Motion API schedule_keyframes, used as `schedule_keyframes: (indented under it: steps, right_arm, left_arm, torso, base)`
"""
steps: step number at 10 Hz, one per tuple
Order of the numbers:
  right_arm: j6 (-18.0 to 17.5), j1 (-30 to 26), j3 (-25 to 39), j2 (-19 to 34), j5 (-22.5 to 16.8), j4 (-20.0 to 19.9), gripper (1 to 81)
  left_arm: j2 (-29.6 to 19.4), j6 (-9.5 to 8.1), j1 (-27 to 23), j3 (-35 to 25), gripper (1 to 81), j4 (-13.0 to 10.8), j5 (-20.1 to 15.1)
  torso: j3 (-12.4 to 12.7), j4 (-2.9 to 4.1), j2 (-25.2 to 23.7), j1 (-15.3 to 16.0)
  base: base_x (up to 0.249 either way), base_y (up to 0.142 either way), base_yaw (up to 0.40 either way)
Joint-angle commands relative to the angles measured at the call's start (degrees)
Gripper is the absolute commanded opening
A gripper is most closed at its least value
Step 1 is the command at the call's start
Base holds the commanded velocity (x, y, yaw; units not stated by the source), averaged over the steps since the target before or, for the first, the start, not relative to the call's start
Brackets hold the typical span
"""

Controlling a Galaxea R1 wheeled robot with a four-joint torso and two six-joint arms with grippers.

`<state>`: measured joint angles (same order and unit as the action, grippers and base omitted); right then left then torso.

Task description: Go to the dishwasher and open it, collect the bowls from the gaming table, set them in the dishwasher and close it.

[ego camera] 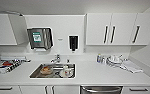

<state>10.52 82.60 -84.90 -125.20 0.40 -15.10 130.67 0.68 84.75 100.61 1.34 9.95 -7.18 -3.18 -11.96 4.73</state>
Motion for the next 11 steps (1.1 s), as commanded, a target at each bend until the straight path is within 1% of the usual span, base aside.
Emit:
schedule_keyframes:
  steps: [1, 2, 3, 4, 5, 6, 7, 8, 9, 10, 11]
  right_arm:
    - [-0.9, -8.1, 9.5, 8.8, -3.1, -1.0, 81.1]
    - [-1.1, -9.9, 11.4, 10.5, -3.1, -1.0, 81.1]
    - [-1.3, -11.5, 12.6, 11.6, -3.1, -1.0, 81.1]
    - [-1.5, -13.5, 14.0, 12.9, -3.1, -1.1, 81.1]
    - [-3.6, -15.3, 14.3, 13.5, -3.3, -1.1, 81.1]
    - [-7.3, -17.2, 13.9, 13.9, -3.9, -1.0, 81.1]
    - [-9.1, -18.7, 13.6, 14.0, -4.2, -0.9, 81.1]
    - [-11.5, -20.6, 13.5, 14.1, -5.2, -0.8, 81.1]
    - [-12.5, -22.2, 13.5, 14.1, -6.9, -0.8, 81.1]
    - [-13.4, -23.9, 13.5, 14.1, -8.0, -0.9, 81.1]
    - [-14.6, -25.7, 13.5, 14.1, -9.7, -0.9, 81.1]
  left_arm:
    - [-14.9, -0.33, -4.7, -13.5, 81.1, 0.3, 3.0]
    - [-17.3, -0.59, -6.0, -15.8, 81.1, 0.3, 2.8]
    - [-20.0, -0.59, -7.7, -18.6, 81.1, 0.3, 2.6]
    - [-22.8, -0.59, -9.5, -21.7, 81.1, 0.3, 2.5]
    - [-25.0, -0.59, -11.3, -24.5, 81.1, 0.2, 2.3]
    - [-26.6, -0.77, -13.1, -27.0, 81.1, -0.1, 2.1]
    - [-26.9, -1.21, -15.3, -27.8, 81.1, -0.1, 1.6]
    - [-26.3, -1.21, -18.5, -28.6, 81.1, 0.2, -3.1]
    - [-25.5, -1.21, -21.4, -29.6, 81.1, 0.0, -7.8]
    - [-25.7, -1.21, -23.6, -30.7, 81.1, -0.2, -9.6]
    - [-26.3, -1.21, -25.5, -32.0, 81.1, -0.3, -10.3]
  torso:
    - [-5.2, 0.00, -5.6, 3.6]
    - [-5.5, 0.00, -7.6, 4.9]
    - [-3.4, 0.00, -9.3, 6.0]
    - [-4.9, 0.00, -10.8, 7.1]
    - [-5.3, 0.00, -12.5, 8.2]
    - [-5.6, 0.00, -19.3, 12.5]
    - [-5.8, 0.00, -15.7, 10.2]
    - [-5.9, 0.00, -18.1, 11.7]
    - [-5.9, 0.00, -20.1, 12.9]
    - [-8.7, 0.00, -22.1, 14.2]
    - [-10.5, 0.00, -24.0, 15.3]
  base:
    - [0.000, 0.000, 0.000]
    - [0.000, 0.000, 0.000]
    - [0.000, 0.000, 0.000]
    - [0.000, 0.000, 0.000]
    - [0.000, 0.000, 0.000]
    - [0.000, 0.000, 0.000]
    - [0.000, 0.000, 0.000]
    - [0.000, 0.000, 0.000]
    - [0.000, 0.000, 0.000]
    - [0.000, 0.000, 0.000]
    - [0.000, 0.000, 0.000]
